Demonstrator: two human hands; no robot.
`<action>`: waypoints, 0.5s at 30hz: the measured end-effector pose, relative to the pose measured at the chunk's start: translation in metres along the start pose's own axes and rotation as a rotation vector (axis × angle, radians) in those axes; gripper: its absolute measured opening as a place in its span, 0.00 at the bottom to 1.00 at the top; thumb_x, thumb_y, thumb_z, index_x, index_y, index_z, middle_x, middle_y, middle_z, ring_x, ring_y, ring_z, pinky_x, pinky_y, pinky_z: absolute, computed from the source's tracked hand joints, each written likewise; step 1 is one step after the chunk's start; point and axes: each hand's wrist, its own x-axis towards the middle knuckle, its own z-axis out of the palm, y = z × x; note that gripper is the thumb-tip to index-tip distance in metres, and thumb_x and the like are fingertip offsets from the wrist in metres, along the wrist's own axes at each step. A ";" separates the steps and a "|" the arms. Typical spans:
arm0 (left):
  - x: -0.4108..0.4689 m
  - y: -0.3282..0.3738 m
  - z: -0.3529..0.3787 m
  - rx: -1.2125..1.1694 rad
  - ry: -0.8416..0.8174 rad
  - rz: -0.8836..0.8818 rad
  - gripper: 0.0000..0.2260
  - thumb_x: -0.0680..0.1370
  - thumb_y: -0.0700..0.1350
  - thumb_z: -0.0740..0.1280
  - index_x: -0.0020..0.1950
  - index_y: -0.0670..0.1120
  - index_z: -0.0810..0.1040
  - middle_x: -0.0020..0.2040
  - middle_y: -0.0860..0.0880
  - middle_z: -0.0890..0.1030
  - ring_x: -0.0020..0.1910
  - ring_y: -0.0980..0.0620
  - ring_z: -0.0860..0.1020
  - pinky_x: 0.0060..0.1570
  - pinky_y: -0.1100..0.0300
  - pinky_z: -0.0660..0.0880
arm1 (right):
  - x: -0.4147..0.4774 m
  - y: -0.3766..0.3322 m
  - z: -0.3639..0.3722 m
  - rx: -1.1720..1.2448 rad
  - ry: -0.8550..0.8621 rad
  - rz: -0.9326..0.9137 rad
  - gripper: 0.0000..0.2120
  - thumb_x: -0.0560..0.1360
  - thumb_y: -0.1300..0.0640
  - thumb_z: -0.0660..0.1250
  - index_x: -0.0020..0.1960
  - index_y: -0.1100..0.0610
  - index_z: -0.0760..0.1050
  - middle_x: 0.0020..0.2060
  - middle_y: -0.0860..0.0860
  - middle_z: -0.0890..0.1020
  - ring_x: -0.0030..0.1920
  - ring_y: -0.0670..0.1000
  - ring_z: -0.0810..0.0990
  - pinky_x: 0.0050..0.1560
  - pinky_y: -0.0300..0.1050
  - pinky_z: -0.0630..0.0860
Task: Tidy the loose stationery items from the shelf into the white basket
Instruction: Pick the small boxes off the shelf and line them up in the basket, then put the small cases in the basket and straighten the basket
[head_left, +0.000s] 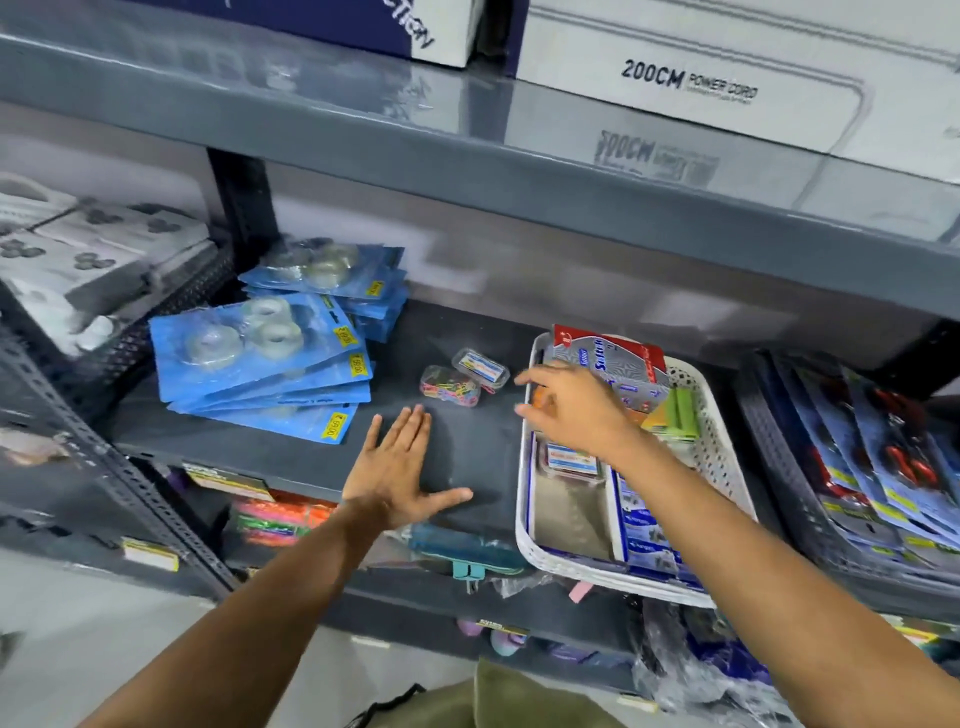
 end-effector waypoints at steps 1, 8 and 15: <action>0.000 0.000 0.000 0.007 -0.002 -0.002 0.59 0.59 0.81 0.32 0.78 0.41 0.42 0.79 0.46 0.45 0.78 0.50 0.42 0.75 0.45 0.38 | 0.017 -0.009 0.009 -0.032 0.001 -0.021 0.20 0.72 0.50 0.69 0.62 0.52 0.73 0.54 0.53 0.79 0.51 0.56 0.80 0.51 0.52 0.79; 0.001 -0.001 0.000 0.003 0.016 -0.002 0.57 0.61 0.80 0.36 0.78 0.41 0.42 0.79 0.46 0.44 0.77 0.51 0.42 0.75 0.46 0.38 | 0.089 -0.042 0.064 -0.285 -0.204 -0.081 0.27 0.72 0.48 0.68 0.67 0.57 0.68 0.63 0.57 0.70 0.66 0.60 0.67 0.59 0.58 0.74; 0.003 -0.002 0.002 0.020 0.027 0.001 0.55 0.63 0.79 0.36 0.78 0.42 0.41 0.79 0.46 0.43 0.77 0.50 0.41 0.74 0.46 0.36 | 0.084 -0.036 0.078 -0.311 -0.139 -0.026 0.19 0.69 0.52 0.70 0.57 0.56 0.71 0.57 0.55 0.79 0.59 0.59 0.76 0.57 0.52 0.73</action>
